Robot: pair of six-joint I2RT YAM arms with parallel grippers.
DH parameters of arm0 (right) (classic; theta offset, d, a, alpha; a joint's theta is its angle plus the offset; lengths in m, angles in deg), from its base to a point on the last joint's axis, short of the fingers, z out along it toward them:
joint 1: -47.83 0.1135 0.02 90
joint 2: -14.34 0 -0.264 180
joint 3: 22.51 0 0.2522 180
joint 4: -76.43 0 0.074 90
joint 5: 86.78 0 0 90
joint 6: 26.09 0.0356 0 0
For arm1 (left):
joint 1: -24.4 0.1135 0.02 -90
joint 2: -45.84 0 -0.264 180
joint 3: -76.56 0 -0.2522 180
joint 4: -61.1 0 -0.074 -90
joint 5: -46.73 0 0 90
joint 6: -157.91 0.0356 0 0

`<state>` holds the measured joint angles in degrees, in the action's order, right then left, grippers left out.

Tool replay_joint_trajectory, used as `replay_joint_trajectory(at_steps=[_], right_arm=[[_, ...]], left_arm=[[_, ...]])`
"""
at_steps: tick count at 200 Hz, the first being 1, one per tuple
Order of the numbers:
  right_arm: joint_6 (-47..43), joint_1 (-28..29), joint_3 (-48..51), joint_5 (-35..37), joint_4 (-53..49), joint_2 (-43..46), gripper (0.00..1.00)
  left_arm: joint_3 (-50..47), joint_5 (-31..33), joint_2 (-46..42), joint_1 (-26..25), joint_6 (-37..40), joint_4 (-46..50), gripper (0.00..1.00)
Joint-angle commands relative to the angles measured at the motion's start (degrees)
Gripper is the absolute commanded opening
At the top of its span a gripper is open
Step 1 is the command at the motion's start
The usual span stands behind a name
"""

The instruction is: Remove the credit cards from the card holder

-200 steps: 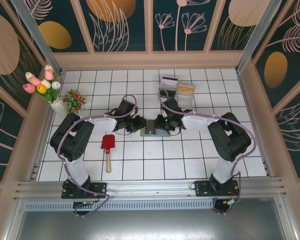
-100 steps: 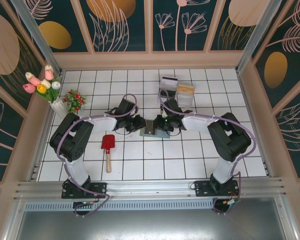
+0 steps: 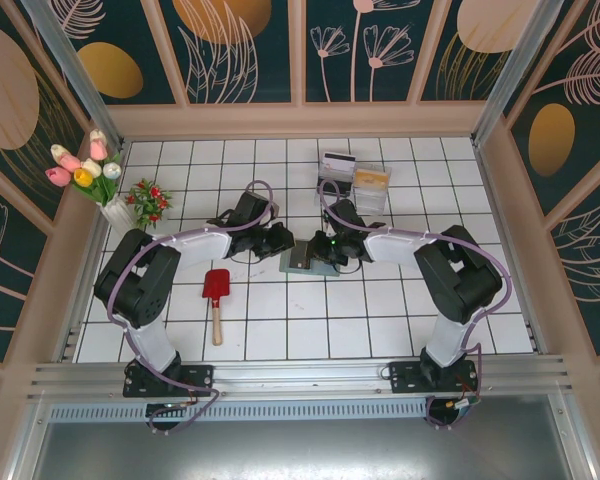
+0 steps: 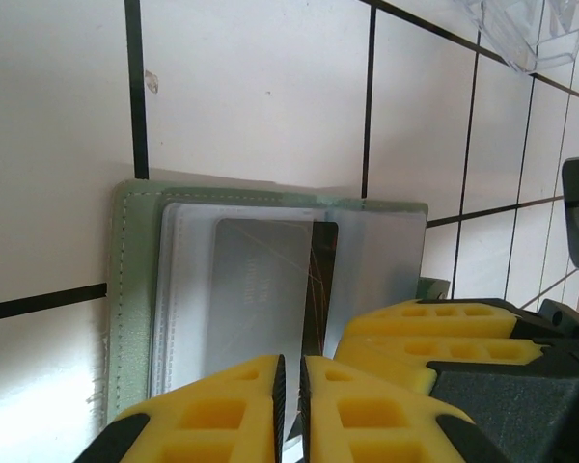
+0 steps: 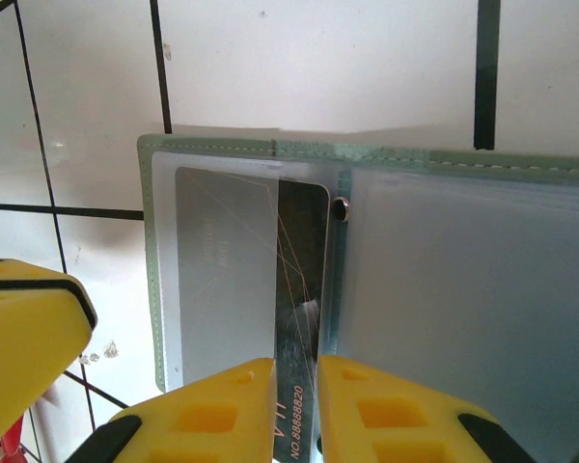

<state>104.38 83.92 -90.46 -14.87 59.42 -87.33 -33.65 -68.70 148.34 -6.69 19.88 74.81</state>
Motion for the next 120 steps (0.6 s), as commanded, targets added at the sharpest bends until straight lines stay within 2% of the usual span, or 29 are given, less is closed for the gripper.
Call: replay_joint_trajectory(at_steps=[1, 120], right_arm=[[1.27, -0.46, 1.18, -0.06, 1.31, -1.01, 0.21], [1.81, -1.12, 2.36, -3.66, 4.03, -3.17, 0.2]], left_arm=[[1.03, -1.36, 2.1, -0.28, 0.92, -0.74, 0.15], [-2.59, 1.07, 4.82, -0.27, 0.83, -0.3, 0.15]])
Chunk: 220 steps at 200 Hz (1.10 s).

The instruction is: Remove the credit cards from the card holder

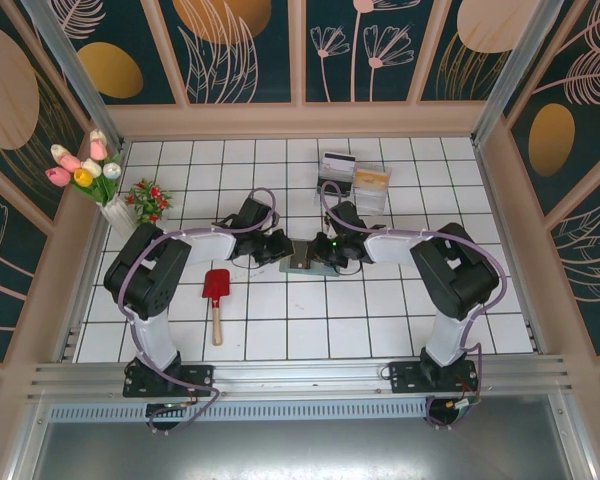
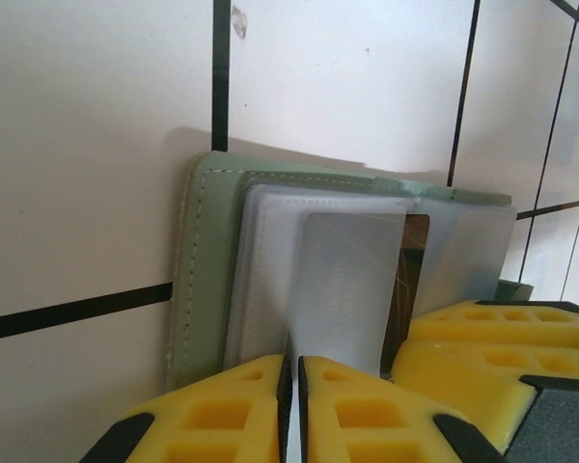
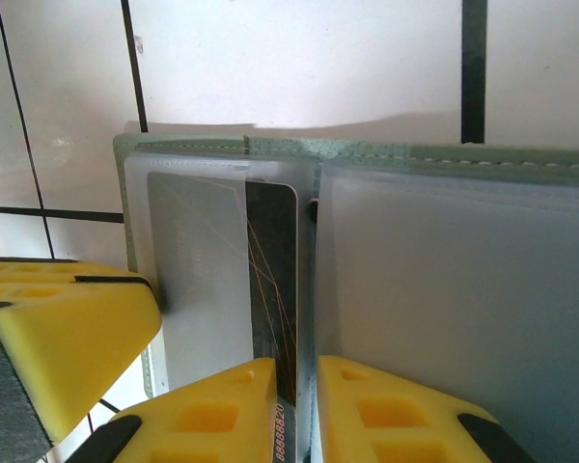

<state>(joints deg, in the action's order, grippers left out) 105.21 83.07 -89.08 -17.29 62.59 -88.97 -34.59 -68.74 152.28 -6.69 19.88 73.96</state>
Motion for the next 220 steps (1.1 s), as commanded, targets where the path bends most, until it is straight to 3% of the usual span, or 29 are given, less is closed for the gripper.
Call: replay_joint_trajectory(at_steps=[1, 94, 161, 220], right_arm=[[0.93, -0.26, 0.97, -1.3, 0.95, -1.54, 0.2], [0.46, -0.66, 1.52, -1.14, 0.9, -1.93, 0.21], [-0.08, -1.02, 2.08, -0.92, 0.67, -1.03, 0.02], [-1.02, -3.15, 4.98, -3.2, 0.98, 3.4, 0.0]], left_arm=[[-1.65, 1.12, 0.88, -0.24, 0.83, 0.56, 0.15], [-2.99, 3.0, 0.83, -0.26, 0.81, 0.83, 0.15], [-3.23, 5.04, 0.23, -0.26, 0.75, 1.8, 0.21], [-2.62, 4.7, 0.27, -0.28, 0.78, 1.79, 0.24]])
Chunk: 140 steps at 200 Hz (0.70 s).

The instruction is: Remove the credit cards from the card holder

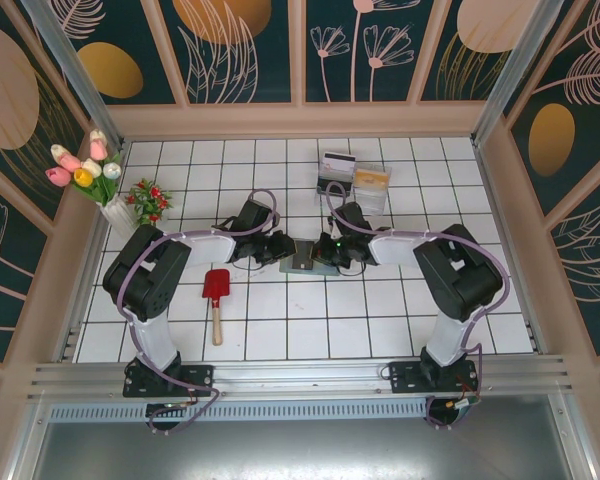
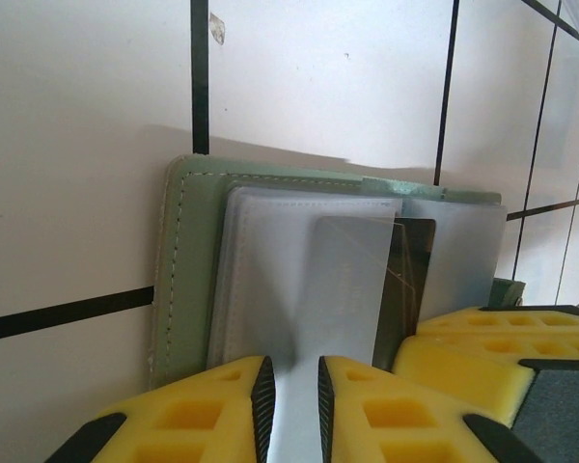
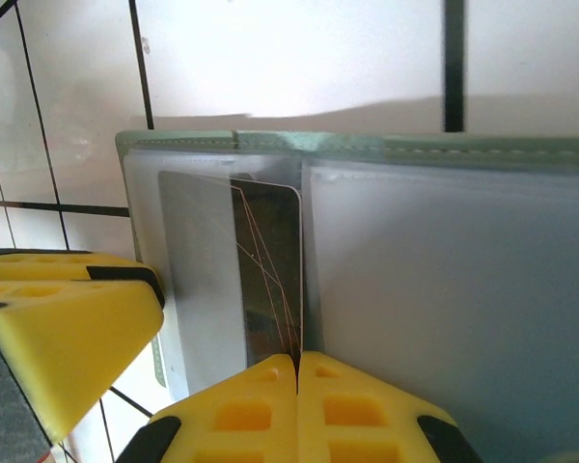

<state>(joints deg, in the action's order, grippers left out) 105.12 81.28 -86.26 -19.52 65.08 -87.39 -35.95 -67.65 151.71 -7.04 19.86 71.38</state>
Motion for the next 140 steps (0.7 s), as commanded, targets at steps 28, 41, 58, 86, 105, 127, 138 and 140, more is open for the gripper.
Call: replay_joint_trajectory(at_steps=[28, 41, 58, 86, 105, 127, 138, 140], right_arm=[[-1.16, -1.54, 2.01, -4.94, 0.83, 0.46, 0.02], [-0.8, -1.59, 1.88, -5.61, 1.47, -0.38, 0.05], [-0.39, -1.6, 1.75, -5.15, 1.71, -0.93, 0.1], [0.18, -1.77, 1.83, -4.43, 1.59, -1.53, 0.18], [0.39, -1.79, 1.83, -4.2, 1.41, -2.02, 0.19], [0.53, -1.8, 2.01, -4.16, 1.68, -2.6, 0.2], [0.54, -1.77, 2.12, -4.45, 1.98, -2.93, 0.2], [0.56, -1.76, 2.17, -4.53, 2.04, -3.01, 0.2]], left_arm=[[-0.57, 2.85, 0.92, 0.12, 1.29, 4.33, 0.23], [-0.14, 2.5, 0.79, 0.11, 1.65, 4.38, 0.23], [0.53, 2.32, 0.5, 0.09, 2.24, 4.91, 0.21], [1.4, 1.55, -0.97, 0.07, 2.95, 4.9, 0.21], [1.64, 0.72, -2.05, 0.07, 3.39, 4.74, 0.2], [1.64, -0.71, -2.95, 0.07, 3.26, 3.96, 0.19], [1.64, -1.64, -3.2, -0.02, 3.08, 3.29, 0.18], [1.64, -1.81, -3.25, -0.02, 3.01, 3.15, 0.18]])
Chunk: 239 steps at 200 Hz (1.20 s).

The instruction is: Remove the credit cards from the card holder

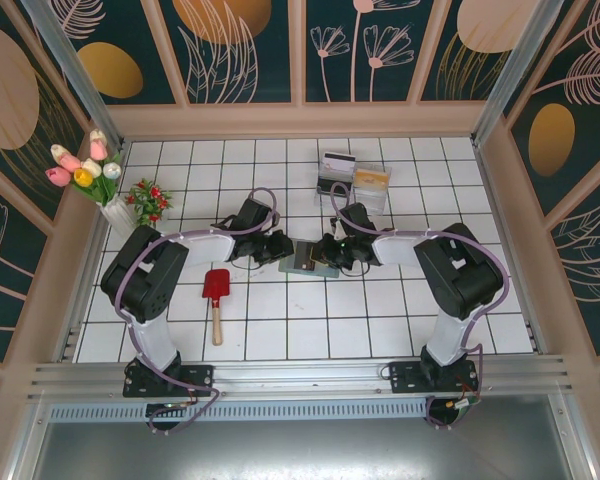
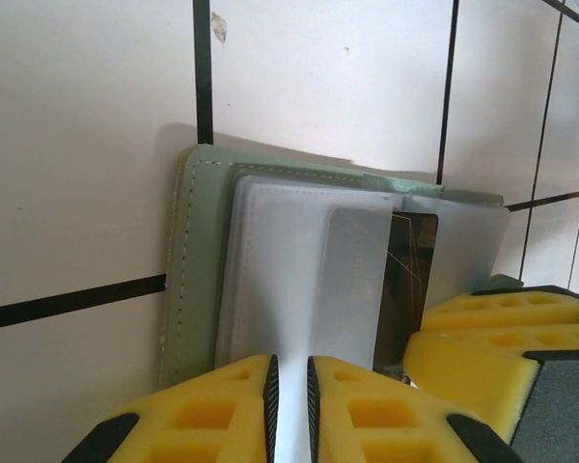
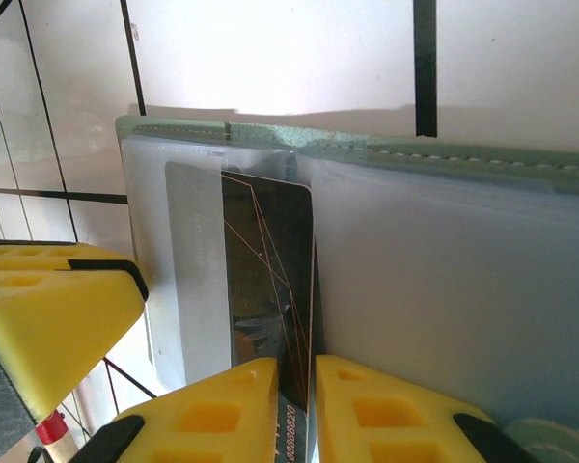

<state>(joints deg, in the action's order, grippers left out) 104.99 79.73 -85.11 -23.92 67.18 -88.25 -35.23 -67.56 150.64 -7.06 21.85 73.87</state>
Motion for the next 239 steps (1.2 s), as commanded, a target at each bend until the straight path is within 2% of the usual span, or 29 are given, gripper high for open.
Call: replay_joint_trajectory(at_steps=[1, 48, 99, 122, 154, 184, 239], right_arm=[[0.68, -0.19, 1.02, -0.17, 0.09, -2.17, 0.2], [0.98, -0.22, 1.32, -1.63, 1.55, -3.21, 0.21], [1.93, -0.22, 2.69, -2.79, 4.02, -2.38, 0.19], [2.33, -0.21, 2.98, -3.39, 4.88, -2.29, 0.16], [2.42, -0.22, 3.36, -2.85, 4.63, -0.98, 0.05], [2.11, -2.42, 3.91, -2.13, 3.55, 1.99, 0.0], [-0.01, -4.22, 5.46, -5.56, 2.52, 5.37, 0.0]], left_arm=[[0.91, -1.99, -2.16, 0.04, 0.96, 0.61, 0.18], [2.64, -3.91, -0.44, -0.81, 0.95, -0.35, 0.17], [2.57, -1.51, 2.33, -0.92, 0.88, 1.99, 0.16], [2.2, -0.52, 3.01, -0.97, 0.97, 2.72, 0.16], [1.87, 1.46, 3.08, -0.9, 1.29, 4.0, 0.16], [1.95, 2.74, 2.97, -0.97, 1.5, 4.77, 0.19], [2.29, 1.95, 2.02, -0.97, 0.81, 3.61, 0.29]])
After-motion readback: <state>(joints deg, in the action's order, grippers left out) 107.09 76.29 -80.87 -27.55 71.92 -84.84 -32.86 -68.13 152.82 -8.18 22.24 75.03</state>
